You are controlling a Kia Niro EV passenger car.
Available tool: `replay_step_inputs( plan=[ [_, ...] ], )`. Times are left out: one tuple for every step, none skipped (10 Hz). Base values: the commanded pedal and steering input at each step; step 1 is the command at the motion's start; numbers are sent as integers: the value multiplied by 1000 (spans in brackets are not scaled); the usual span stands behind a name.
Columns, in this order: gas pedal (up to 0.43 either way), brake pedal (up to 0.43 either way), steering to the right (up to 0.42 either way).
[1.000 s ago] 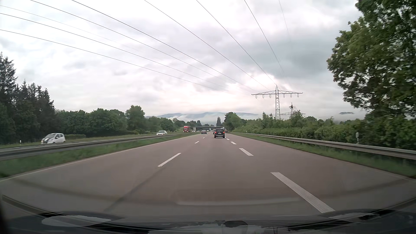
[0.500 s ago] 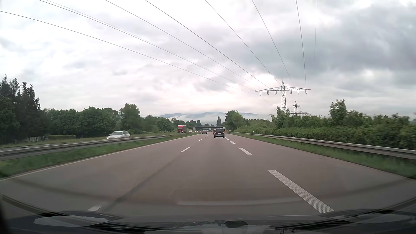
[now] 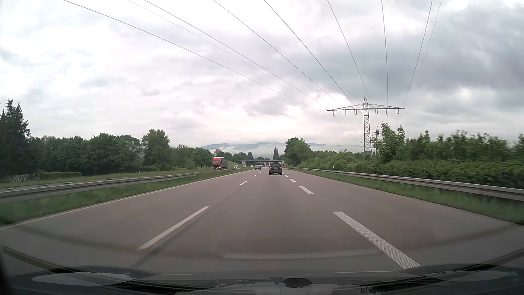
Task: Follow the waypoints while adhering to traffic rules and regulations
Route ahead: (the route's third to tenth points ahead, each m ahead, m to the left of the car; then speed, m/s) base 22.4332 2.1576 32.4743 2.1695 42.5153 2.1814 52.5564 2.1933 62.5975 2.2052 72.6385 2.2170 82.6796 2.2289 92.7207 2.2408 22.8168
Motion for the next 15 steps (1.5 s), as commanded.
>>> replay_step_inputs(
  plan=[
    [150, 0, 0],
    [150, 0, 0],
    [150, 0, 0],
    [150, 0, 0],
    [150, 0, 1],
    [150, 0, 0],
    [150, 0, 0],
    [150, 0, 0],
    [150, 0, 0],
    [150, 0, 0],
    [150, 0, 0],
    [150, 0, 0],
    [150, 0, 0],
    [150, 0, 0],
    [150, 0, 0]
  ],
)
